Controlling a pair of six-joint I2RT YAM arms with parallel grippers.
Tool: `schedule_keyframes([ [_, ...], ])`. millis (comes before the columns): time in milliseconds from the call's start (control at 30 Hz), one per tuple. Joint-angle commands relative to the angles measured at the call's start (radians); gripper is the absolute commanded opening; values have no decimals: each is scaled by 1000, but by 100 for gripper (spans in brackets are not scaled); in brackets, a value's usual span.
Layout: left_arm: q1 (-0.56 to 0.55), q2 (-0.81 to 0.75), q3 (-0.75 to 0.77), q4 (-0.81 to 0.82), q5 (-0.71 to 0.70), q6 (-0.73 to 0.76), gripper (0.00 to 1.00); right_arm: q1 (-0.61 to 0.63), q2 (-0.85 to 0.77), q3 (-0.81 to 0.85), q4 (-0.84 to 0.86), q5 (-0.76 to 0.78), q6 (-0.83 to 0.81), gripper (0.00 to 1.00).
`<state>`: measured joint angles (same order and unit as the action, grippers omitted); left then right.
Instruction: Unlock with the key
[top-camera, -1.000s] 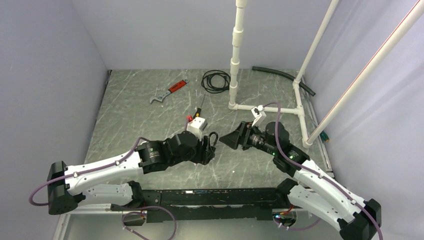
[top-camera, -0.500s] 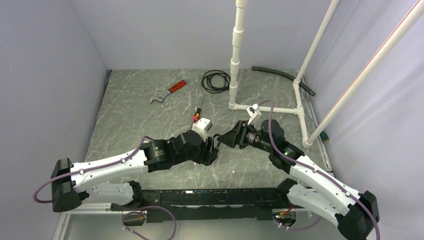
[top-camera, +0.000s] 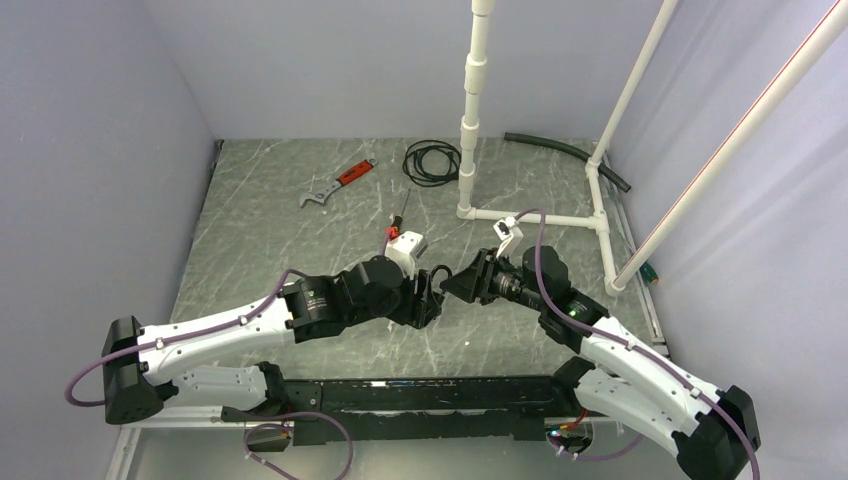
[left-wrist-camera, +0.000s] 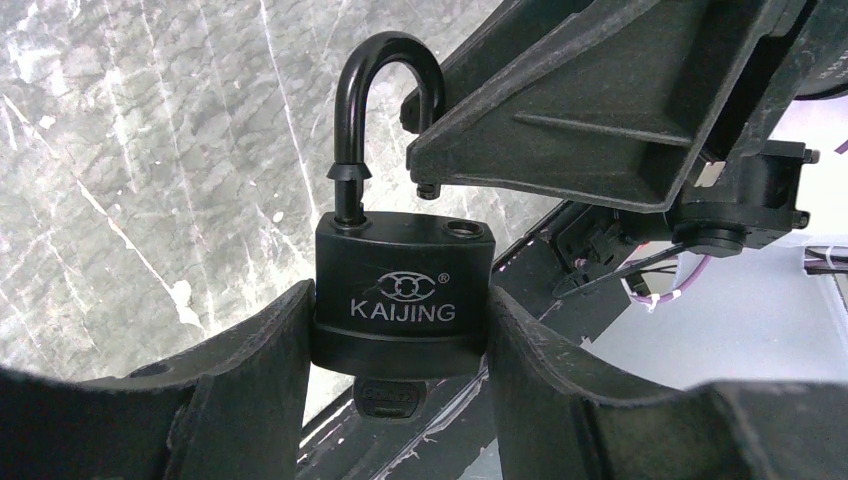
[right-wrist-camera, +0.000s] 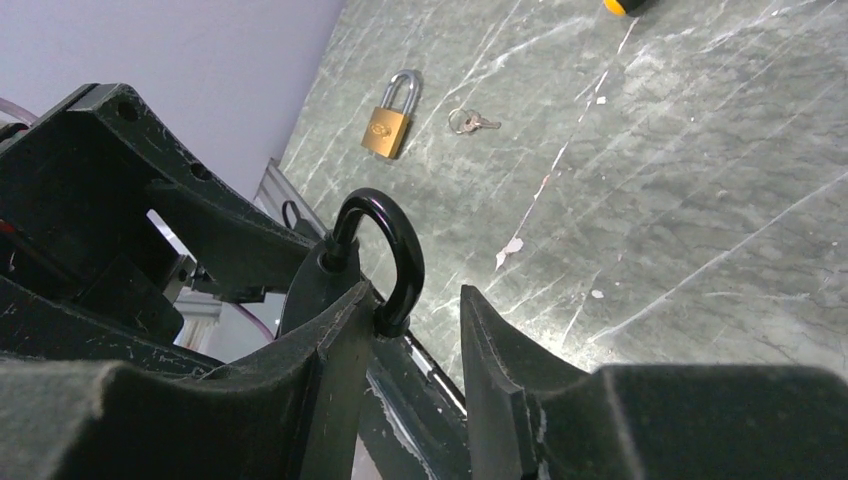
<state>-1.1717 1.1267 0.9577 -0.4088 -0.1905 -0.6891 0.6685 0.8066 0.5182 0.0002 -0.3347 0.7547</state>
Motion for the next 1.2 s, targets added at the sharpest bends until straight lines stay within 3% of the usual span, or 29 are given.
schedule_keyframes([
  [0,-5,-48,48,110,1,3,0,3,-26,8,7,-1,-35,39],
  [167,-5,-49,46,83,-17,2,0,2,-55,49,-73,6,-68,43],
  [300,-5,-58,39,49,-41,7,0,3,-108,104,-179,22,-124,56],
  [367,-5,-66,30,47,-41,11,0,3,-132,127,-211,31,-132,57],
  [633,-5,-63,16,79,-21,11,0,3,-110,133,-121,-35,-79,20],
  [1167,-5,-68,-3,142,65,25,0,3,13,101,-4,-46,-59,18],
])
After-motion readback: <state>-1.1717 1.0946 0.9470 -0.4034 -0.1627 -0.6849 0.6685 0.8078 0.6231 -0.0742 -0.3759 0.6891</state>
